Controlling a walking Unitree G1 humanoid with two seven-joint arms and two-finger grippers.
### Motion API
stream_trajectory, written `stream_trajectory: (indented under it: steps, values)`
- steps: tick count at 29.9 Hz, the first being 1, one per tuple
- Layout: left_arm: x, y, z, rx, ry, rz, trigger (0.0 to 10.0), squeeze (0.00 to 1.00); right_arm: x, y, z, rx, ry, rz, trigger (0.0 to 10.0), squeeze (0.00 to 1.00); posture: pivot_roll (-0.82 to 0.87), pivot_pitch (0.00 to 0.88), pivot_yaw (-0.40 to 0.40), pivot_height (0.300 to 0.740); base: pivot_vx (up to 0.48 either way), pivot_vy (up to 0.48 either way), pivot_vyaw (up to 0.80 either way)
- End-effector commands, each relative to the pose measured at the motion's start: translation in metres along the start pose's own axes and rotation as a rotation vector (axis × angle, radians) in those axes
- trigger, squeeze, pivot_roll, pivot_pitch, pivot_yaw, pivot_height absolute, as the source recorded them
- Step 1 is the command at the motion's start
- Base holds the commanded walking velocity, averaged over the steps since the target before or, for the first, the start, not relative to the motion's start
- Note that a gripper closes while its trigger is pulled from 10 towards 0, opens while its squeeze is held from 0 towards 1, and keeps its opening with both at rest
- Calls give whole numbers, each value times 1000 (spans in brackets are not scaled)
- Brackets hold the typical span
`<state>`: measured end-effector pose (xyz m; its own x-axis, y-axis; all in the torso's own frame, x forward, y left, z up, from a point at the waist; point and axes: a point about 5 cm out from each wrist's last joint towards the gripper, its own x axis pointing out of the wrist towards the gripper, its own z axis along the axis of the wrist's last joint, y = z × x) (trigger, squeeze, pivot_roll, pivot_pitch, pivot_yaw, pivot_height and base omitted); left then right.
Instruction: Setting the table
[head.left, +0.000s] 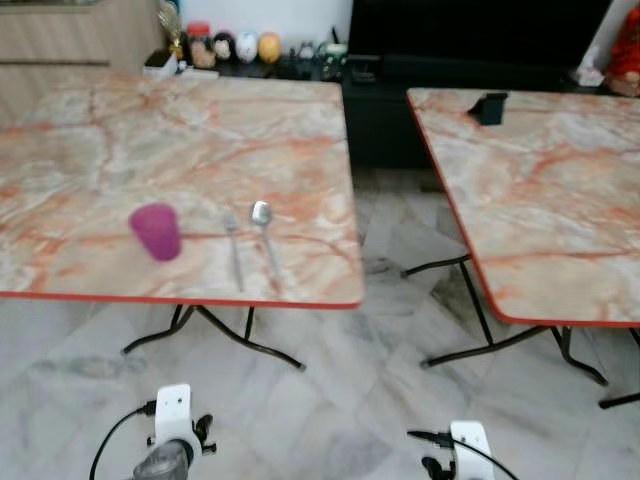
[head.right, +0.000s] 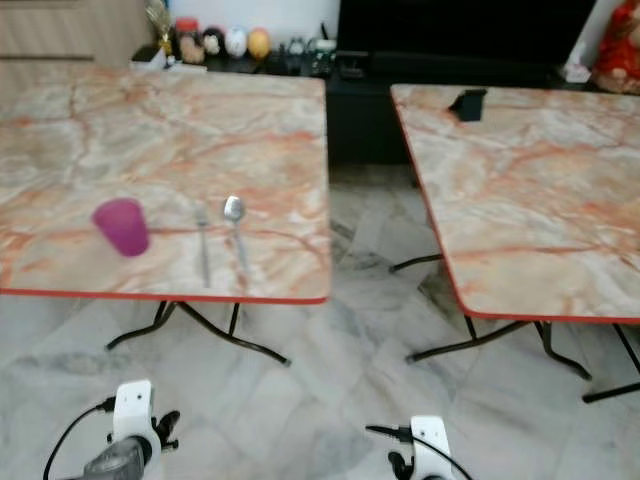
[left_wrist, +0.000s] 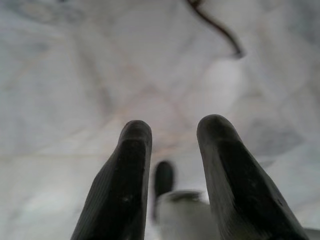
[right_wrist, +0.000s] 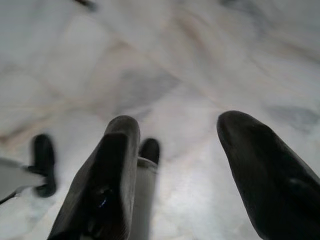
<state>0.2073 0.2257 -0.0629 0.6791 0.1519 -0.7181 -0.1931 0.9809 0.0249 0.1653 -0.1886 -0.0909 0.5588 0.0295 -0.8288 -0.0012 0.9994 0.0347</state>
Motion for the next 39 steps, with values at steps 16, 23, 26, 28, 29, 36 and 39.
stream_trajectory:
  steps: [16,23,26,28,29,36,39]
  values:
    - [3,-6,17,20,-70,-18,10000,0,-1,-9,1,10,-1,-28,10000,0,40,0,-57,740,-82,183,0]
    - [5,-12,42,37,-175,-50,10000,0,-2,-11,1,2,-2,-29,10000,0,49,0,-61,740,0,0,0]
    - [6,-16,51,61,-216,-68,10000,0,-2,-11,1,2,-3,-30,10000,0,46,0,-60,740,0,0,0]
    - [5,-18,55,63,-248,-75,10000,0,-2,-11,0,0,-3,-29,10000,0,47,0,-60,740,0,0,0]
    - [4,-19,59,62,-277,-82,10000,0,-2,-11,0,0,-3,-30,10000,0,48,0,-59,740,0,0,0]
    - [-4,-16,62,81,-408,-86,10000,0,-2,-12,0,-3,-4,-35,10000,0,54,0,-57,740,0,0,0]
    - [-14,-10,58,119,-476,-79,10000,0,-2,-13,0,-5,-4,-36,10000,0,62,0,-57,740,0,0,0]
